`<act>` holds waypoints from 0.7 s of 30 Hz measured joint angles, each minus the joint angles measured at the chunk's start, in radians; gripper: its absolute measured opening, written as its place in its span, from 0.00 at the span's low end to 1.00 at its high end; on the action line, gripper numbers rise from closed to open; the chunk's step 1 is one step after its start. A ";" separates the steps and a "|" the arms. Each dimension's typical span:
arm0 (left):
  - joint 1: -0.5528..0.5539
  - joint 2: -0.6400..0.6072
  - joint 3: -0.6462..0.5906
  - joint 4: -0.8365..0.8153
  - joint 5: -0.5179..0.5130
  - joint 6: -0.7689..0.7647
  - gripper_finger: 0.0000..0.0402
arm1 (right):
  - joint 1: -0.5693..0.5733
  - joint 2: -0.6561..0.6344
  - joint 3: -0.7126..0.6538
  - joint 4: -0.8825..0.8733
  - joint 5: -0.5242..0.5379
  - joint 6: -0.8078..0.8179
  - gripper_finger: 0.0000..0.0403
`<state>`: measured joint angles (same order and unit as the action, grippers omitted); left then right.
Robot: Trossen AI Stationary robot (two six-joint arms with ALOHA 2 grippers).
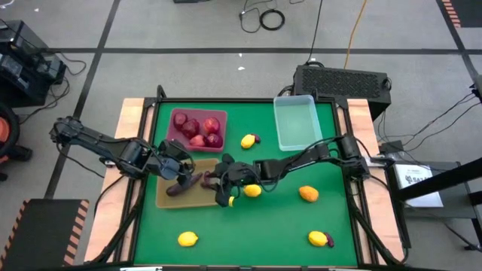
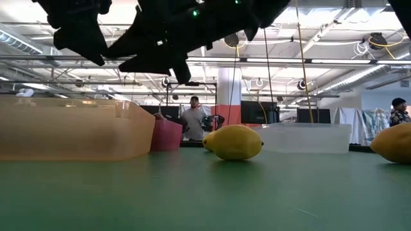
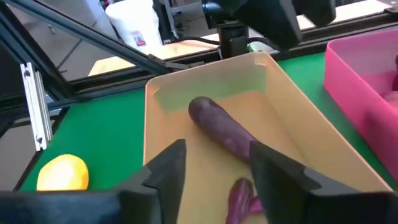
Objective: Sort produce into baskets
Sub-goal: Put the eggplant into the orange bin
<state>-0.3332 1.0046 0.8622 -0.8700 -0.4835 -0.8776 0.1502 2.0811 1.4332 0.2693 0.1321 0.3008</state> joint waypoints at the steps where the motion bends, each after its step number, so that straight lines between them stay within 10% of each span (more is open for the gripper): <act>1: 0.000 0.002 0.000 0.001 -0.001 -0.006 0.51 | -0.002 -0.001 0.002 -0.007 -0.001 0.000 0.45; 21: 0.057 0.196 0.000 0.266 -0.041 -0.139 0.51 | -0.211 -0.311 0.032 -0.862 -0.004 -0.121 0.59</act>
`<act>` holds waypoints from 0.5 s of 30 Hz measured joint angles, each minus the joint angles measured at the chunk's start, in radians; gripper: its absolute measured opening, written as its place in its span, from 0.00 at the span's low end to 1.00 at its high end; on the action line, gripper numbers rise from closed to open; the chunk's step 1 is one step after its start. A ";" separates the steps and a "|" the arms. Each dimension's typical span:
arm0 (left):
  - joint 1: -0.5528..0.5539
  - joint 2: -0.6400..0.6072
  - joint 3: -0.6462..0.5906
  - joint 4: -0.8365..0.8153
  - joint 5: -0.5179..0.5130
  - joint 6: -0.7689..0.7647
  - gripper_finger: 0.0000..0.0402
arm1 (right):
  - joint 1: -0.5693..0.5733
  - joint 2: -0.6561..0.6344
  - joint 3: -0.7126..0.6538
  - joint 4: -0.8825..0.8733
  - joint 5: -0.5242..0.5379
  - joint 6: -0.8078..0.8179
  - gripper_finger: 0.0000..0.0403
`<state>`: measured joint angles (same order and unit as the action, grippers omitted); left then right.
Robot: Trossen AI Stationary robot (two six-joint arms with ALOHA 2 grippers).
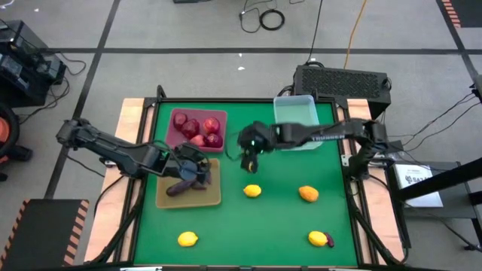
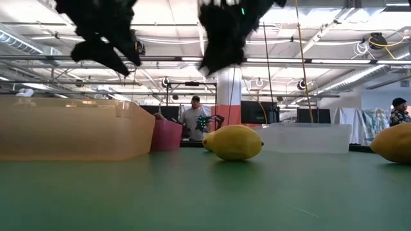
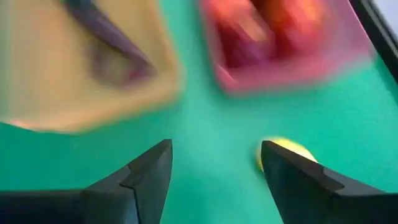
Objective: Sort produce into baskets
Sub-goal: Put the eggplant into the orange bin
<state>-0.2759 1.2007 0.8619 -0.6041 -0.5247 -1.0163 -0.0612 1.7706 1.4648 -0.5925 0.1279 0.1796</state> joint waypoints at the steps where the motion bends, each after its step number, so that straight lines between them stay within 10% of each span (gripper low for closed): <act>1: 0.003 0.013 0.000 0.022 0.000 0.000 0.51 | -0.027 0.000 -0.001 -0.051 0.000 0.009 0.59; 15: 0.040 0.119 0.000 0.203 0.097 -0.104 0.51 | -0.258 0.162 -0.002 -0.196 -0.077 -0.083 0.58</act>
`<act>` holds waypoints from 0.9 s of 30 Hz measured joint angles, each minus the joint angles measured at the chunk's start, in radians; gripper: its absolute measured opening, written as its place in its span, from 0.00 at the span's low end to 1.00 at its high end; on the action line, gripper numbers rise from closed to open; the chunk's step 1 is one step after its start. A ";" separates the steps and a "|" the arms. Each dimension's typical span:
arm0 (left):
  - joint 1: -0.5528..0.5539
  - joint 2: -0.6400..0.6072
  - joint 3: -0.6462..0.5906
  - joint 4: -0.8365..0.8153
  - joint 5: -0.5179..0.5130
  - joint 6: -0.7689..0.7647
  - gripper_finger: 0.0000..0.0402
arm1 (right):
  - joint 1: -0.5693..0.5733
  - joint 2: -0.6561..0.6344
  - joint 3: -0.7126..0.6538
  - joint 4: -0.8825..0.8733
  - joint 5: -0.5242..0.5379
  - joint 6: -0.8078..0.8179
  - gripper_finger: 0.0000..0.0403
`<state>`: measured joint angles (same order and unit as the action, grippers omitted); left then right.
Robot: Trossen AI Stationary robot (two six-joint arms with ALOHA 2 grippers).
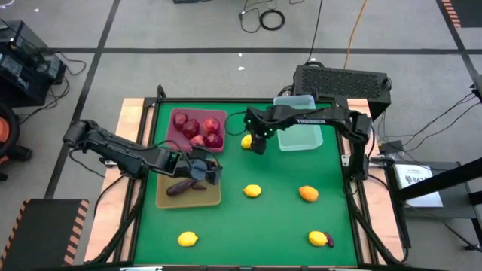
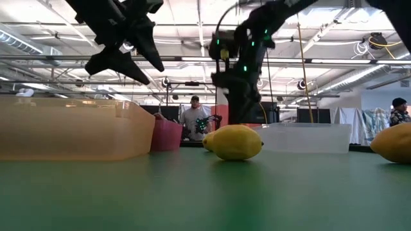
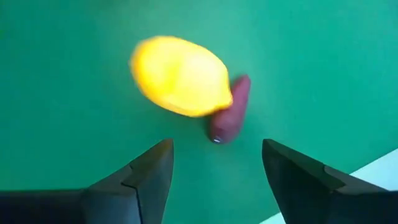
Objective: Sort produce into baskets
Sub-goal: Put the eggplant into the orange bin
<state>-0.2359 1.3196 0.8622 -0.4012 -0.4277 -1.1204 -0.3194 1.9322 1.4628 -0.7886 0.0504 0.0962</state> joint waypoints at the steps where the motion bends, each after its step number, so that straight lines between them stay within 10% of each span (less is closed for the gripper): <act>1: 0.000 0.001 0.000 0.004 0.004 -0.003 0.51 | -0.010 0.011 0.000 -0.006 -0.002 -0.014 0.58; 27: -0.002 0.003 0.000 -0.003 0.004 -0.053 0.51 | -0.039 0.160 0.001 0.067 -0.029 -0.084 0.58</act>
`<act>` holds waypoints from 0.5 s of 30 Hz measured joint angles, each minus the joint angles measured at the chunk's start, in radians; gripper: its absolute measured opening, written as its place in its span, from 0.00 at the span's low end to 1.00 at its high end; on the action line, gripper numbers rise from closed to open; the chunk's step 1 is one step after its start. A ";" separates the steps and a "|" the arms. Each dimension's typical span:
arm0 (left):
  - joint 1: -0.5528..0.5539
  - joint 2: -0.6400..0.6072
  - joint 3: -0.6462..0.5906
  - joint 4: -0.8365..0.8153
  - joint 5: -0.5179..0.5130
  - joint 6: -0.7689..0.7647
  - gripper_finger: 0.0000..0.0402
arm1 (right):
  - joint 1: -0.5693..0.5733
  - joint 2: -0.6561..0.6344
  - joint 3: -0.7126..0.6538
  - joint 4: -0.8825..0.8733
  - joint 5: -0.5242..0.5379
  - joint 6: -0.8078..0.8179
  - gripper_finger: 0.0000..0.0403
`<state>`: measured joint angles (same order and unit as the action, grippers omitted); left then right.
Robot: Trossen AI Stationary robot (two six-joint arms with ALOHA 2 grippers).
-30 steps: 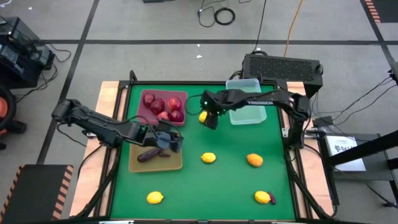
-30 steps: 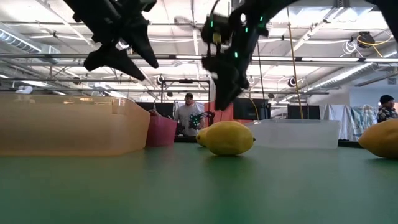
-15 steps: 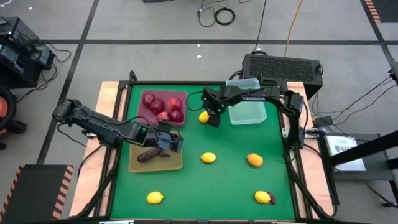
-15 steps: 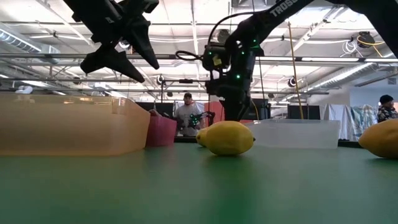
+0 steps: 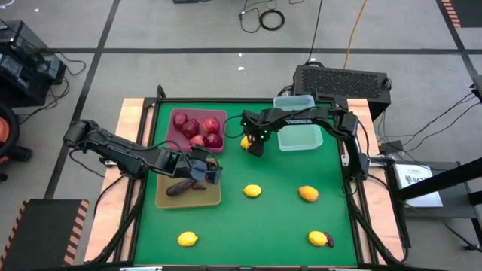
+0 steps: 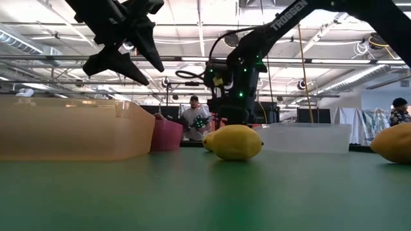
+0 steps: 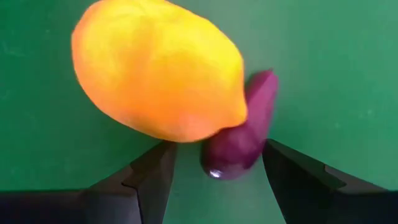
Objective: Sort produce into baskets
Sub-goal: Put the eggplant into the orange bin
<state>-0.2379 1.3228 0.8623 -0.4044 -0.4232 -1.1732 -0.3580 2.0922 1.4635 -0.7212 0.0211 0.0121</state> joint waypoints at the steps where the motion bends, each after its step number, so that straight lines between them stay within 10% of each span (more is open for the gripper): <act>1: 0.000 0.000 0.000 -0.001 0.000 0.000 0.51 | 0.000 0.008 0.002 -0.001 -0.003 0.009 0.58; 15: 0.000 0.000 0.000 -0.002 -0.015 0.062 0.51 | 0.002 -0.016 -0.002 0.016 0.083 0.005 0.31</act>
<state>-0.2379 1.3224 0.8623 -0.4065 -0.4381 -1.1115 -0.3562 2.0761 1.4611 -0.7048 0.1045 0.0175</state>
